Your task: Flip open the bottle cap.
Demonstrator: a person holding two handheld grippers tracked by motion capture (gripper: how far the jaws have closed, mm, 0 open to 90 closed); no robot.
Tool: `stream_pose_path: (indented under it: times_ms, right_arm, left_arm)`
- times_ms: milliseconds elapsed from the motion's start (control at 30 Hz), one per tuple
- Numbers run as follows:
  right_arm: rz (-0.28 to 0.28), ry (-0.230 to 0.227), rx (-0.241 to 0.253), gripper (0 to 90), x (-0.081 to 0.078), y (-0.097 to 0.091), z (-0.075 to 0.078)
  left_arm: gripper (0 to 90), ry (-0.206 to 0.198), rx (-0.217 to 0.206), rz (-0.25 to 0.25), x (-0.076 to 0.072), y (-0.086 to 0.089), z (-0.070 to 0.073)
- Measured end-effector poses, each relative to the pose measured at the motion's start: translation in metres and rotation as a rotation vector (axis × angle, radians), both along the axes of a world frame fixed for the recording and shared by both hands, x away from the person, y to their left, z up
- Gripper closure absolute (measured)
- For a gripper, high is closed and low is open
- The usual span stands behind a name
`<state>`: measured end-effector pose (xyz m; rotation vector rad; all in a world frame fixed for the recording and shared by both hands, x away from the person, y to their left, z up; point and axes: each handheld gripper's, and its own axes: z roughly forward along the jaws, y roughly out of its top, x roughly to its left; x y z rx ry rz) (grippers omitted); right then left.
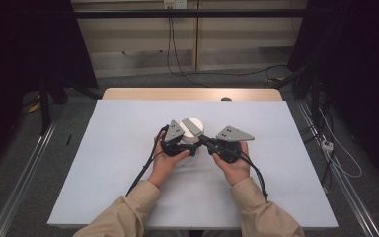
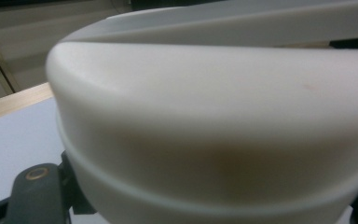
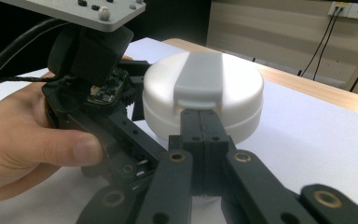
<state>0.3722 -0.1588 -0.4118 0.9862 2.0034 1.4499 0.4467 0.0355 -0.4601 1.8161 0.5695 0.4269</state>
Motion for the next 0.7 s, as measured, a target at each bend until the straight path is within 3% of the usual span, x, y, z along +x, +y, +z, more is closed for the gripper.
stream_pose_path:
  times_ms: [700]
  right_arm:
    - [0.001, -0.013, 0.023, 90.0, 0.0037, 0.0024, 0.0084]
  left_arm:
    - [18.6, -0.001, 0.004, 0.0, -0.0003, -0.0001, 0.0003]
